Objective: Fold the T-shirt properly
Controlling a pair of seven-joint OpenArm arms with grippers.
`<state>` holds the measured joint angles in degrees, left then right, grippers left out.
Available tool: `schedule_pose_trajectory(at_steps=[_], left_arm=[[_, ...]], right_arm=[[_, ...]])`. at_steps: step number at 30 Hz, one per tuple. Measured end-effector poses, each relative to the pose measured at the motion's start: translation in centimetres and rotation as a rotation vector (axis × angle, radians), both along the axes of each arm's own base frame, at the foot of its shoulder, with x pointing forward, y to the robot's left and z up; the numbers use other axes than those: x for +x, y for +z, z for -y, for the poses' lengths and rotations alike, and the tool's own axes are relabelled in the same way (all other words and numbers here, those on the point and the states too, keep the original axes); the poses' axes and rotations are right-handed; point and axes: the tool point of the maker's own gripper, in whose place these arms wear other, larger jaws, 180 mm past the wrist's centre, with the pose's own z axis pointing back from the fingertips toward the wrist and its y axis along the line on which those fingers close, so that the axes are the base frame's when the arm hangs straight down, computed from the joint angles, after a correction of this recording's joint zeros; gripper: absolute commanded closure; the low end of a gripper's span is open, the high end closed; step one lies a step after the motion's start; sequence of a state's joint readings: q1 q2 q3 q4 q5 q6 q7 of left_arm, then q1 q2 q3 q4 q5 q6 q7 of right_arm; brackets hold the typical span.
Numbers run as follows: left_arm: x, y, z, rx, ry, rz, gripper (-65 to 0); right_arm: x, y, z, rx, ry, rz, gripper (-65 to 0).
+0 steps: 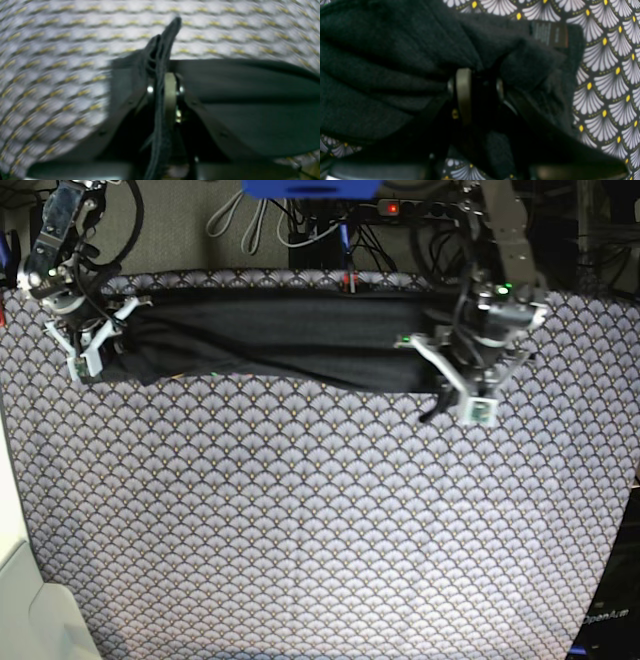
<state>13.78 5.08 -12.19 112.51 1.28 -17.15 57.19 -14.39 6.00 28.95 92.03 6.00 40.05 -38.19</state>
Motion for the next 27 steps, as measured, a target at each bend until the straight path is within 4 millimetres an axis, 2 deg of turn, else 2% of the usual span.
schedule_pose_trajectory(at_steps=[3, 5, 8, 15, 20, 24, 27], left_arm=[[0.1, 0.3, 4.6, -0.005, -0.136, 0.012, -0.5], [-0.1, 0.5, 6.6, -0.007, -0.185, 0.015, -0.5], [-0.1, 0.7, 8.2, 0.003, -0.195, 0.016, -0.5], [-0.8, 1.6, 12.7, 0.03, -0.34, 0.047, -0.5], [-0.8, 2.3, 14.4, -0.01, -0.334, 0.067, -0.5], [-1.4, 1.2, 15.6, -0.019, -0.349, 0.032, -0.5], [-1.5, 0.9, 15.7, -0.019, -0.348, 0.024, -0.5]], right_arm=[[0.0, 0.0, 0.0, -0.001, 0.0, -0.002, -10.6], [0.0, 0.0, 0.0, -0.001, 0.0, -0.001, -10.6], [0.0, 0.0, 0.0, -0.001, 0.0, -0.001, -10.6], [0.0, 0.0, 0.0, -0.001, 0.0, -0.001, -10.6], [0.0, 0.0, 0.0, -0.001, 0.0, -0.002, -10.6], [0.1, 0.1, 0.2, -0.006, 0.002, -0.001, -10.6], [0.1, 0.1, 0.2, -0.01, 0.007, -0.001, -10.6]])
